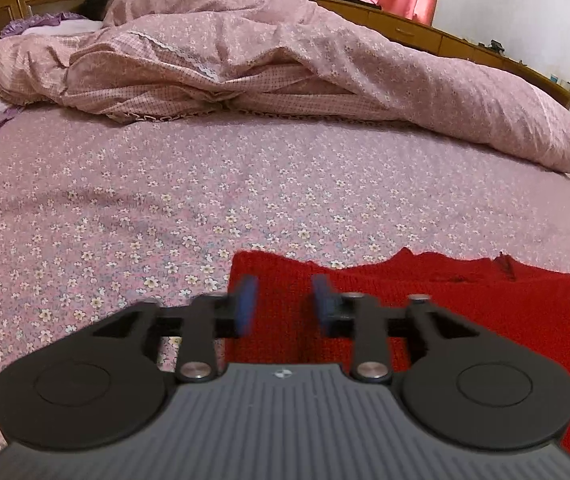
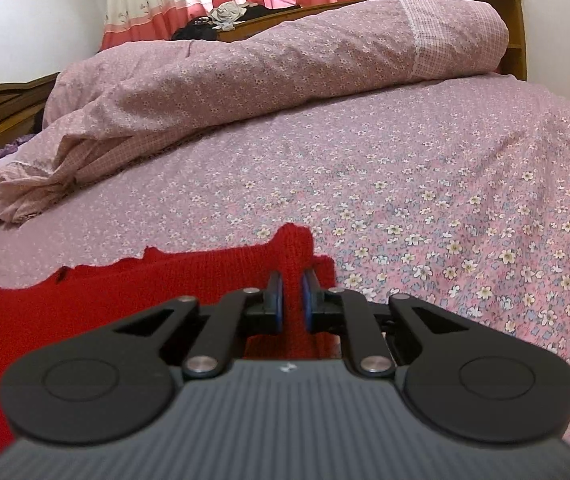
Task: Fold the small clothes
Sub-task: 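Grasp the folded edge of the cardigan with both tools, then lift the folded edge with both tools and fold it over again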
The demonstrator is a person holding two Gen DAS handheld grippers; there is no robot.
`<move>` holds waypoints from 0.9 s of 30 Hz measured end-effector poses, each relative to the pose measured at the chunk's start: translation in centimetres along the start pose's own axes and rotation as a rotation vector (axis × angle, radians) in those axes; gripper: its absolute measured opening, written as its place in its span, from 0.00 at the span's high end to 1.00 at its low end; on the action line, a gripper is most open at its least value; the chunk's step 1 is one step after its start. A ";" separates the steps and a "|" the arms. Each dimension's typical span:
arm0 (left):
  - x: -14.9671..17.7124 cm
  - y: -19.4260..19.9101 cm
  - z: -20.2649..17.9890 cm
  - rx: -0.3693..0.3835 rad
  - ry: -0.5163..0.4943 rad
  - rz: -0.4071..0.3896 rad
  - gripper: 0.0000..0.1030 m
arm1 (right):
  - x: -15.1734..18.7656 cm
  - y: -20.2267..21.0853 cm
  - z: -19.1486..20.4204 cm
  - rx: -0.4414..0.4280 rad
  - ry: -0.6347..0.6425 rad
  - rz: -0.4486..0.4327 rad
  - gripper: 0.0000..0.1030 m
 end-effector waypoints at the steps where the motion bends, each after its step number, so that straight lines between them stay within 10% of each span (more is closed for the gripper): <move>1: 0.1 0.1 -0.1 -0.012 -0.012 -0.013 0.36 | 0.1 0.0 0.1 0.000 0.002 -0.002 0.87; 9: 0.9 -0.8 -0.8 -0.017 -0.064 0.012 0.34 | 0.2 0.1 0.1 0.003 0.002 -0.015 0.87; 11: 1.1 -1.2 -0.7 -0.013 -0.054 0.030 0.60 | 0.2 0.2 0.1 0.007 0.002 -0.022 0.87; 17: 0.4 -1.4 -0.7 -0.046 -0.070 -0.024 0.87 | -0.8 1.3 -0.6 0.019 -0.084 -0.095 0.87; 27: -2.7 -1.0 -1.9 -0.046 -0.069 -0.101 0.92 | -4.0 2.7 -2.4 0.088 -0.134 -0.242 0.97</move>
Point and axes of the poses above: each gripper's, at about its wrist camera, not at the fingertips, and y roughly against the way its jaws point, z to its left, x to its underside, the point moved 9 cm from there along -y, roughly the way its jaws point, and after that the axes turned 13 degrees about y, right-handed, at the moved point
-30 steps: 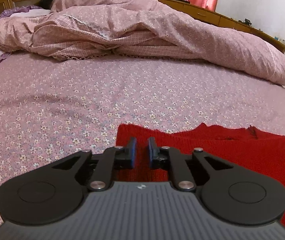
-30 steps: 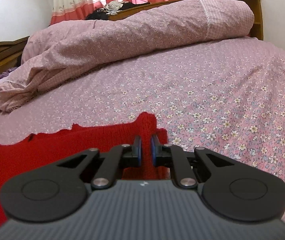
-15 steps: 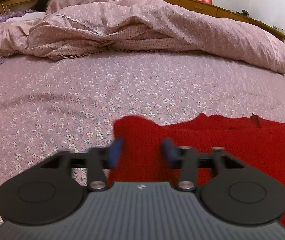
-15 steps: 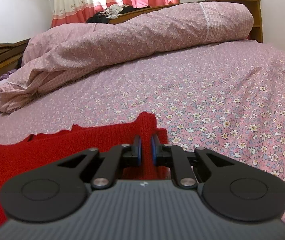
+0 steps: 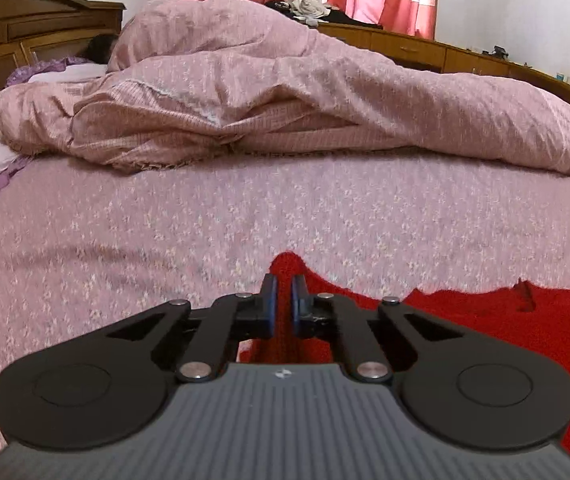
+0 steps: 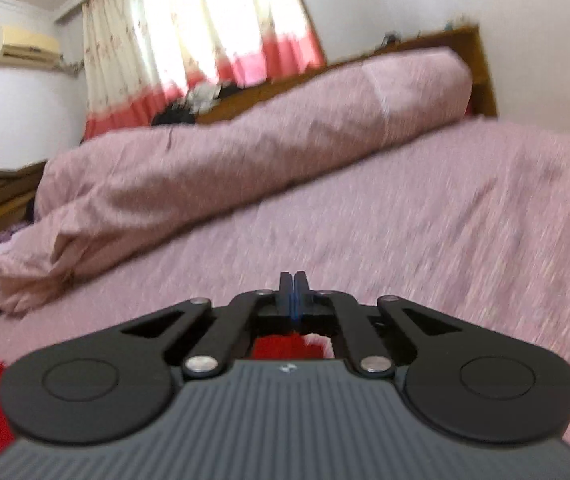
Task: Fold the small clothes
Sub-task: 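Lift the folded edge with both tools and fold it over again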
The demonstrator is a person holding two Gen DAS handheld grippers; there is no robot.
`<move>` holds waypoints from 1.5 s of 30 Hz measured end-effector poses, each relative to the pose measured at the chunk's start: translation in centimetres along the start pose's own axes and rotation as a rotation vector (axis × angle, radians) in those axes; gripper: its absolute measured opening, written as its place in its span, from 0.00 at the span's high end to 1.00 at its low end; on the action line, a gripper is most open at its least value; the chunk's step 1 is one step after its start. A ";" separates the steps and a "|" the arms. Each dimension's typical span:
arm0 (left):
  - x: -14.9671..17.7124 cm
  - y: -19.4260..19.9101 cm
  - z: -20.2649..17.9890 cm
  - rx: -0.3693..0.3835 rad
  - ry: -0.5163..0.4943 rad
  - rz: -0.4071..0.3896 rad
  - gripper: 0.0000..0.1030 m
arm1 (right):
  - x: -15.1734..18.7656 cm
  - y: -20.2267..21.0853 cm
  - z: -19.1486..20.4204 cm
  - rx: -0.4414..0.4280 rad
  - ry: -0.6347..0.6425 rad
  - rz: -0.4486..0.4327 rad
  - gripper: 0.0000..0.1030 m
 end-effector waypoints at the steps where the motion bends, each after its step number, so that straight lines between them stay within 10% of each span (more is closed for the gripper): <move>1: 0.0 -0.2 0.0 -0.005 -0.002 0.004 0.92 | -0.2 -0.2 -0.4 -0.002 -0.013 0.001 0.97; 21: 3.3 -2.5 0.2 -0.058 -0.085 0.093 0.90 | 2.2 0.5 5.6 -0.162 0.251 0.128 0.93; 23: 3.2 -2.6 0.2 -0.053 -0.073 0.100 0.89 | 1.5 0.3 4.4 -0.100 0.245 0.112 0.79; 25: 3.2 -2.6 0.3 -0.050 -0.054 0.105 0.89 | 1.5 -0.6 3.2 -0.069 0.240 0.146 0.28; 30: 3.2 -2.5 0.1 -0.050 -0.055 0.095 0.89 | 2.1 -2.5 2.7 -0.172 0.230 0.213 0.32; 32: 3.2 -2.5 0.1 -0.050 -0.057 0.088 0.89 | 2.8 -2.9 3.2 -0.196 0.261 0.250 0.58; 33: 3.2 -2.4 0.1 -0.049 -0.055 0.085 0.89 | 3.0 -3.2 3.6 -0.209 0.280 0.266 0.89; 39: 2.7 -2.4 0.1 -0.039 -0.038 0.069 0.89 | -0.9 -1.6 3.9 -0.143 0.247 0.065 0.90; 45: 2.9 -3.8 0.4 -0.067 -0.021 0.070 0.89 | 2.6 -5.4 2.3 -0.058 0.249 0.211 0.89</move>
Point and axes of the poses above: each gripper's, at about its wrist camera, not at the fingertips, and y roughly against the way its jaws point, z to its left, x to its underside, the point moved 9 cm from there along -y, roughly the way its jaws point, and after that the axes turned 13 degrees about y, right-handed, at the moved point
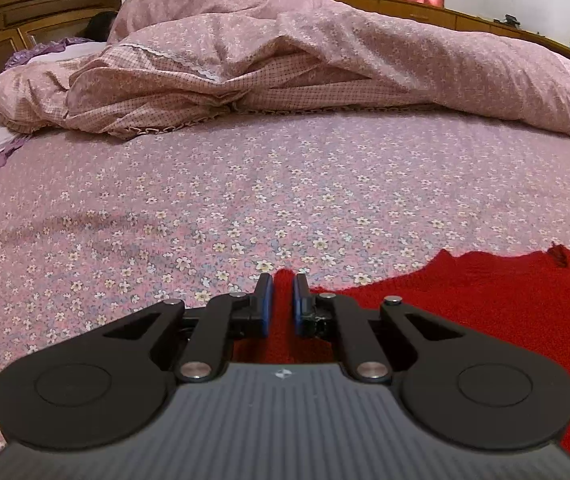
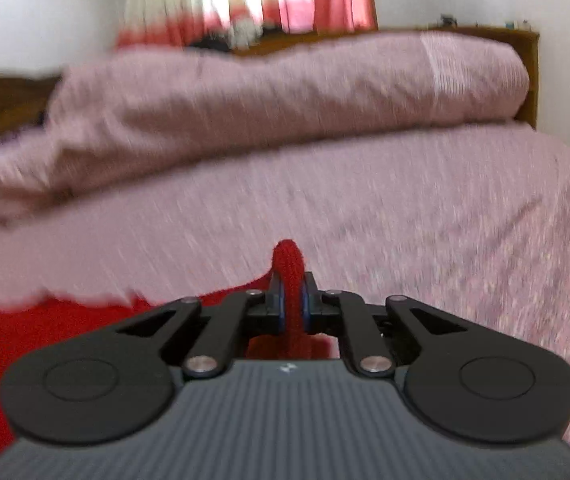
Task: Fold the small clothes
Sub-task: 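Lift the folded edge with both tools and fold it over again, then open both tools to release the folded red cardigan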
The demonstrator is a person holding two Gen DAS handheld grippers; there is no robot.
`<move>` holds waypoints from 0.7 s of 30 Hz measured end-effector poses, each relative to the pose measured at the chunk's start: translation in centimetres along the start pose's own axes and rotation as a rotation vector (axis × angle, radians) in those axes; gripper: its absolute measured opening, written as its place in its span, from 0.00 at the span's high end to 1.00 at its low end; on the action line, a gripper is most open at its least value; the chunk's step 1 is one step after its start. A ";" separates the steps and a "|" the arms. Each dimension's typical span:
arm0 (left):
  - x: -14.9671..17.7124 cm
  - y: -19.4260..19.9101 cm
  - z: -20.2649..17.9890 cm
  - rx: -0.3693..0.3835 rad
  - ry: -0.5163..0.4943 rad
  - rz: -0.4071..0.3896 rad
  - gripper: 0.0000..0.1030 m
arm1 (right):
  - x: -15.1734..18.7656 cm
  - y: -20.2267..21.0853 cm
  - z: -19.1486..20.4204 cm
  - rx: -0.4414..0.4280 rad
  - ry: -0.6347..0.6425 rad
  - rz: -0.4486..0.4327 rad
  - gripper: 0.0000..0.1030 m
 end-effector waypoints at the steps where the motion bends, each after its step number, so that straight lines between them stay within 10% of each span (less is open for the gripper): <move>1: 0.0 -0.2 0.1 -0.002 0.006 0.004 0.89 | 1.0 -0.7 0.1 0.000 -0.009 0.035 0.89; 6: -0.5 0.5 0.1 0.011 0.019 0.029 0.85 | 1.3 -0.1 0.1 -0.008 -0.017 0.060 0.83; 11: -1.3 3.5 -0.6 0.020 0.003 0.020 0.36 | 0.4 2.3 0.3 0.038 0.000 0.046 0.60; 21: 1.1 11.5 -5.9 0.114 -0.088 -0.002 0.21 | 0.3 10.5 6.7 -0.032 0.108 -0.036 0.56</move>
Point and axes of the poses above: each gripper's, at about its wrist camera, not at the fingertips, and y roughly against the way its jaws point, z to its left, x to its underside, the point moved 9 cm from there along -y, roughly the way its jaws point, and after that the axes turned 13 degrees about y, right-handed, at the moved point
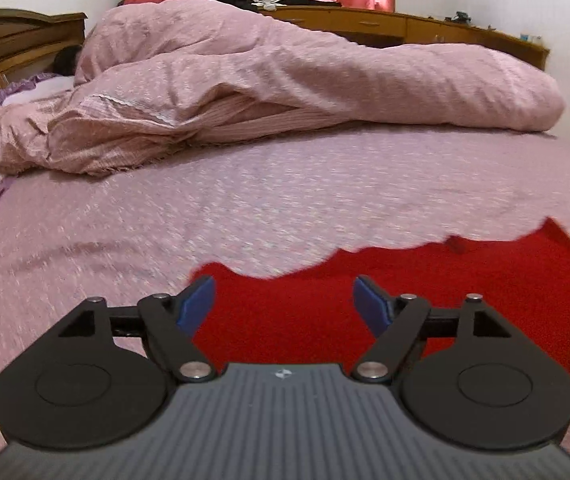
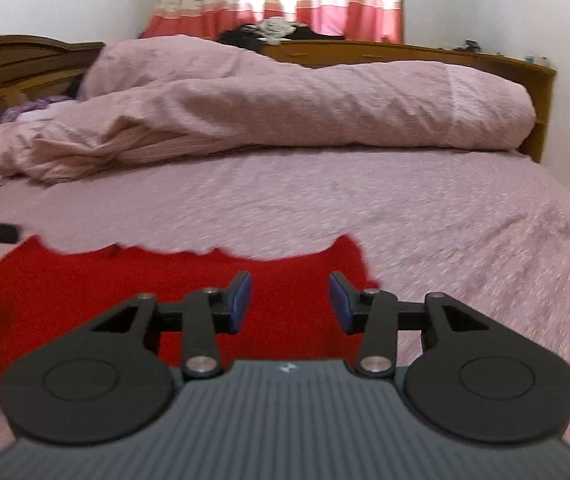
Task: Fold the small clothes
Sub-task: 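Open both tools to release the folded red cardigan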
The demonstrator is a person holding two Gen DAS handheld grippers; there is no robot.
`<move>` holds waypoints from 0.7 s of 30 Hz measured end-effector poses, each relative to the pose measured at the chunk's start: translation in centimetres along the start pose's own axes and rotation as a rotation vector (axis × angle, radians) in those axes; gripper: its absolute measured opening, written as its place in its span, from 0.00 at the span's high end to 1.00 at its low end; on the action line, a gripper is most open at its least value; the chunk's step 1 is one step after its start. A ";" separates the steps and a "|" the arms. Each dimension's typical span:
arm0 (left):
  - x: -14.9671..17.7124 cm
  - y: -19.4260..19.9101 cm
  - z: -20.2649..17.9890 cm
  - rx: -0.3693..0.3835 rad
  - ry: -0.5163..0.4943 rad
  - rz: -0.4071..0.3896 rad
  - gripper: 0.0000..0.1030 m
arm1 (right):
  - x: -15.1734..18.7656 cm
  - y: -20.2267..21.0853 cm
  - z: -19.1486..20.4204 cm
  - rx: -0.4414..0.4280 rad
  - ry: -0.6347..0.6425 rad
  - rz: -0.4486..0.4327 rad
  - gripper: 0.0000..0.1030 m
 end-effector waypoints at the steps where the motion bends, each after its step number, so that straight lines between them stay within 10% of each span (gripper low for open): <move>1: 0.6 0.5 -0.6 0.021 0.002 0.011 0.20 | 0.3 0.8 0.7 -0.013 -0.018 0.001 0.56; 12: 8.4 0.2 -2.7 0.022 -0.020 0.234 0.20 | 4.7 2.1 5.1 -0.075 -0.113 0.104 0.56; 21: 8.6 1.5 -1.0 -0.024 -0.021 0.203 0.19 | 6.6 3.1 4.2 -0.092 -0.258 0.109 0.56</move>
Point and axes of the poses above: each gripper's, at about its wrist camera, not at the fingertips, and y roughly against the way its jaws point, z to its left, x to its underside, the point moved 9 cm from there along -y, roughly the way its jaws point, and after that the axes turned 13 degrees about y, right-handed, at the moved point
